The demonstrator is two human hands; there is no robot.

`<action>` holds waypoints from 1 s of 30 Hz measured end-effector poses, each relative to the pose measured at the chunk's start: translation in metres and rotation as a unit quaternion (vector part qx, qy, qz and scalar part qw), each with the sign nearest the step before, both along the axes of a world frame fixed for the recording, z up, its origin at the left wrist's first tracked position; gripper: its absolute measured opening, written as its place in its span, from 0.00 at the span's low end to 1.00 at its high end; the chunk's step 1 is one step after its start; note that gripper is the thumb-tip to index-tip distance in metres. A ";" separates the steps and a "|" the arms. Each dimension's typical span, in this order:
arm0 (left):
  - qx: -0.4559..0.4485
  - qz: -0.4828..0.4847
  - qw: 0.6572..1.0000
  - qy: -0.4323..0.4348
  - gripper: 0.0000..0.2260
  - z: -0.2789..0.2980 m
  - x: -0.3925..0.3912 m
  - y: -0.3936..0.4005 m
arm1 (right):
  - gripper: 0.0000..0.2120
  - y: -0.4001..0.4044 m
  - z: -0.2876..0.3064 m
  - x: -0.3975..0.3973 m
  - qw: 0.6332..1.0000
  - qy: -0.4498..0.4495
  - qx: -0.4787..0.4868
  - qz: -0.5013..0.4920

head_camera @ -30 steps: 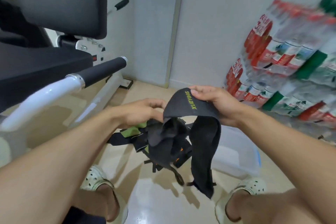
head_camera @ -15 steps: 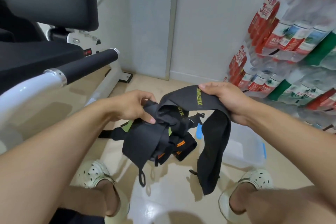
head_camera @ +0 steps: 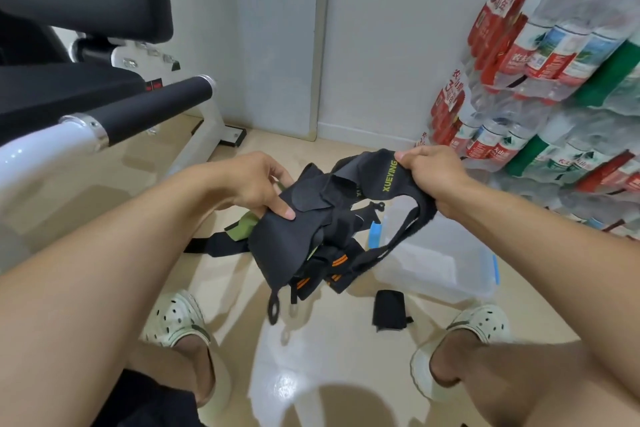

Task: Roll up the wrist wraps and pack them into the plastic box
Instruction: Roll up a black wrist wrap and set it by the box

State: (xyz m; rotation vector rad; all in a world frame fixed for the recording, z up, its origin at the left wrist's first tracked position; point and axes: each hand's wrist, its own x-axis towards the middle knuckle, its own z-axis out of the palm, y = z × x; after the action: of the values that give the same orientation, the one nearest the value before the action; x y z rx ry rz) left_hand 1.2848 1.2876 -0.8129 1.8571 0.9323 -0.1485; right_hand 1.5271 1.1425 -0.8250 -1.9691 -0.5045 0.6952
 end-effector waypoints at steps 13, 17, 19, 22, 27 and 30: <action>-0.318 0.166 0.931 -0.066 0.12 -0.016 -0.001 -0.010 | 0.04 0.013 0.005 -0.036 0.966 -0.201 0.124 0.109; -0.309 0.192 0.929 -0.064 0.15 -0.022 0.011 -0.015 | 0.02 0.008 0.013 -0.056 0.939 -0.239 0.170 0.180; -0.291 0.207 0.931 -0.079 0.10 -0.025 0.016 -0.016 | 0.02 0.004 0.015 -0.064 0.927 -0.252 0.182 0.211; -0.315 0.193 0.926 -0.079 0.05 -0.028 0.016 -0.015 | 0.03 -0.001 0.018 -0.071 0.915 -0.260 0.197 0.238; -0.299 0.189 0.932 -0.079 0.08 -0.030 0.020 -0.017 | 0.03 -0.008 0.018 -0.068 0.910 -0.263 0.205 0.246; -0.182 0.224 0.955 -0.073 0.10 -0.033 0.025 -0.019 | 0.02 -0.011 0.017 -0.061 0.909 -0.276 0.188 0.250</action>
State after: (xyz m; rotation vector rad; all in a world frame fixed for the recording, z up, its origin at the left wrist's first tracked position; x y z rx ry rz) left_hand 1.3102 1.2688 -0.8461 1.2671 1.1132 0.0912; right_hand 1.4664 1.1310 -0.8082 -1.6514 -1.4143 0.2878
